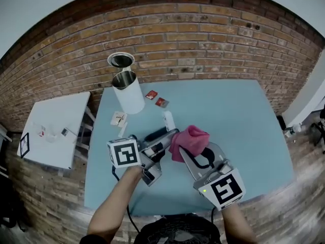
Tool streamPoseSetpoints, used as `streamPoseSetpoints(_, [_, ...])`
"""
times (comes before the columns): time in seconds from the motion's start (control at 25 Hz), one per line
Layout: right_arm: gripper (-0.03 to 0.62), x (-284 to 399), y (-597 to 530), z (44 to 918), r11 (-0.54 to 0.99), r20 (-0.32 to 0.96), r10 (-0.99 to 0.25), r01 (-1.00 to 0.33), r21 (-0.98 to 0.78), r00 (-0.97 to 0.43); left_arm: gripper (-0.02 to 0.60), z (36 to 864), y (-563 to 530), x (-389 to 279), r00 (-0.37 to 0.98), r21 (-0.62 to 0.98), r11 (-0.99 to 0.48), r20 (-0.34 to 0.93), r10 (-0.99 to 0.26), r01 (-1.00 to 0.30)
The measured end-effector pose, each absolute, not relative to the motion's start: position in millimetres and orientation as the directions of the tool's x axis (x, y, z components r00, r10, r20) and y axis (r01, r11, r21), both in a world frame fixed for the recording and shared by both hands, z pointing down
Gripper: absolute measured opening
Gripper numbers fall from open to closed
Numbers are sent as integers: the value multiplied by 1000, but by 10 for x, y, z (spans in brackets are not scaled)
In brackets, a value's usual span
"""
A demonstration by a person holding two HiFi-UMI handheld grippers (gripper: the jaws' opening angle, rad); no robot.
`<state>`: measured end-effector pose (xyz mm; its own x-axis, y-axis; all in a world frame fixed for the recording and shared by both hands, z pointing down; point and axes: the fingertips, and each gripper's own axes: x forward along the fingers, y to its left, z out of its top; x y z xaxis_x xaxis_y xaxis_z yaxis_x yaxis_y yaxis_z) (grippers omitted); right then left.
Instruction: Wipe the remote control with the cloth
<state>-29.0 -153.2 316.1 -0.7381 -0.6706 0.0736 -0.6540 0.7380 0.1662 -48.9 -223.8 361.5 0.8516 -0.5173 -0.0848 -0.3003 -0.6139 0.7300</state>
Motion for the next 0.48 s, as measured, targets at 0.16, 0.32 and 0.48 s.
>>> streamPoseSetpoints(0.16, [66,-298,-1564,3163,741,74,-669,-654,152,-740,239,3639,-2196,-513,856,715,-627,-76,-511,-310])
streamPoseSetpoints(0.32, [66,-325,-1541,3199,749,75,-659,-645,150,-748,239,3717,-2160,-537,861,714,-628,-68,-503,-311])
streamPoseSetpoints(0.48, [66,-289,-1495,3061,743,34,-665,-656,134,-746,239,3835,-2155,-570,861,697,-630,-36,-507,-342])
